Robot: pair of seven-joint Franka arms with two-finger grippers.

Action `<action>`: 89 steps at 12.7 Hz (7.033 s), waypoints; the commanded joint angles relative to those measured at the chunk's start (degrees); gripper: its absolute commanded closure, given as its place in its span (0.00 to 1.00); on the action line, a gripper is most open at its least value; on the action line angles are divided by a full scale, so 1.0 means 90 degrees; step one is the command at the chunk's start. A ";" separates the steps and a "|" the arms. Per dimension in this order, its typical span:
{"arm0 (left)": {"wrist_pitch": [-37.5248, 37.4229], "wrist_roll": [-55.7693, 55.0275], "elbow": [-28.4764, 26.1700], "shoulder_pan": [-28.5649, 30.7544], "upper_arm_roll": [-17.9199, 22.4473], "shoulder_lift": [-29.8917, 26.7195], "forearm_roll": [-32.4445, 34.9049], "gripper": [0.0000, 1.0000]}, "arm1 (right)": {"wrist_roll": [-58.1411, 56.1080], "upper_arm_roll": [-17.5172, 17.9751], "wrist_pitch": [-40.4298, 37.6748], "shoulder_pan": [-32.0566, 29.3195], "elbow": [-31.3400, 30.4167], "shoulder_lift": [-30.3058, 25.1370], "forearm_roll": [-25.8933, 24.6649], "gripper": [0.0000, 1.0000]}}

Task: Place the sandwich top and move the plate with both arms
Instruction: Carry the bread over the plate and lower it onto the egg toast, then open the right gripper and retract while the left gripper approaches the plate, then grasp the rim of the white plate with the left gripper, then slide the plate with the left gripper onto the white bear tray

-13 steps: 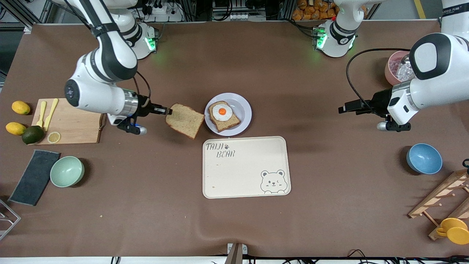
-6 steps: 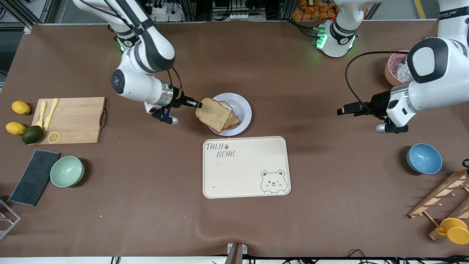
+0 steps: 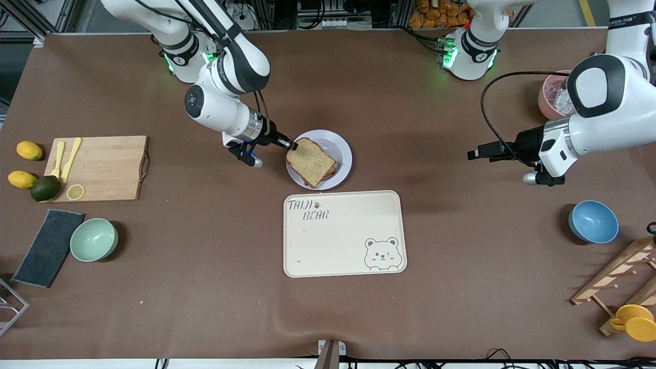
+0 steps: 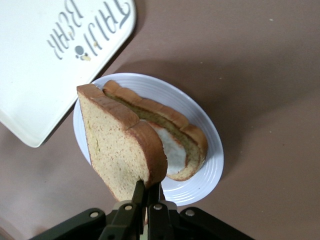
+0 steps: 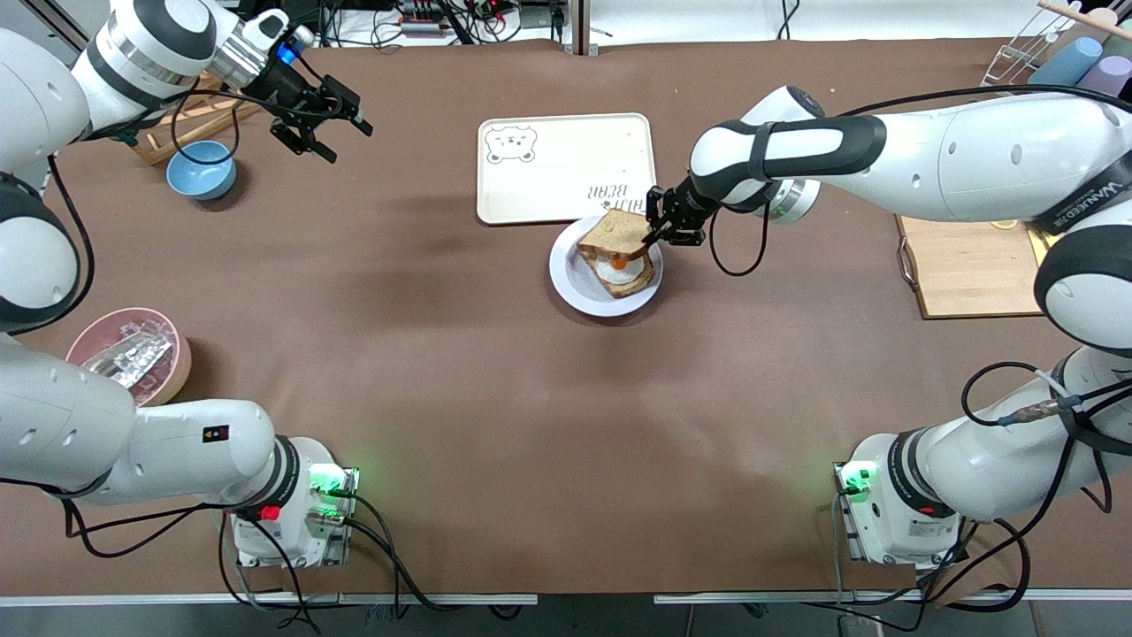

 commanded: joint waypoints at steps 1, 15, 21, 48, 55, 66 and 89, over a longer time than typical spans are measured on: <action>0.0086 0.0161 -0.0090 0.0053 -0.0029 -0.0053 -0.0229 0.00 | 0.0238 -0.0070 0.0089 0.0000 -0.0156 -0.0078 0.0130 1.00; 0.0779 0.0190 -0.0519 -0.0074 -0.0341 0.0074 -0.1146 0.00 | 0.0624 -0.0119 -0.2281 -0.2272 0.0273 -0.0976 -0.2201 0.00; 0.1217 0.1662 -0.1016 -0.0084 -0.0623 0.0503 -0.2891 0.00 | -0.1400 -0.0119 -0.3833 -0.3564 0.1003 -0.1259 -0.3802 0.00; 0.1942 0.6986 -0.1370 -0.1479 -0.1562 0.3296 -0.7962 0.22 | -0.4536 -0.1172 -0.7528 -0.3332 0.4756 -0.1474 -0.5358 0.00; 0.2176 0.7065 -0.1057 -0.1734 -0.1562 0.3561 -0.8217 0.32 | -0.4342 -0.1574 -0.7372 -0.2940 0.4756 -0.1484 -0.5368 0.00; 0.2186 0.7602 -0.0715 -0.1900 -0.1562 0.4058 -0.8520 0.45 | -0.4273 -0.1584 -0.7440 -0.2920 0.4766 -0.1523 -0.5348 0.00; 0.2196 0.8129 -0.0529 -0.2017 -0.1553 0.4342 -0.8764 1.00 | -0.4331 -0.1555 -0.7821 -0.2949 0.5049 -0.1298 -0.5446 0.00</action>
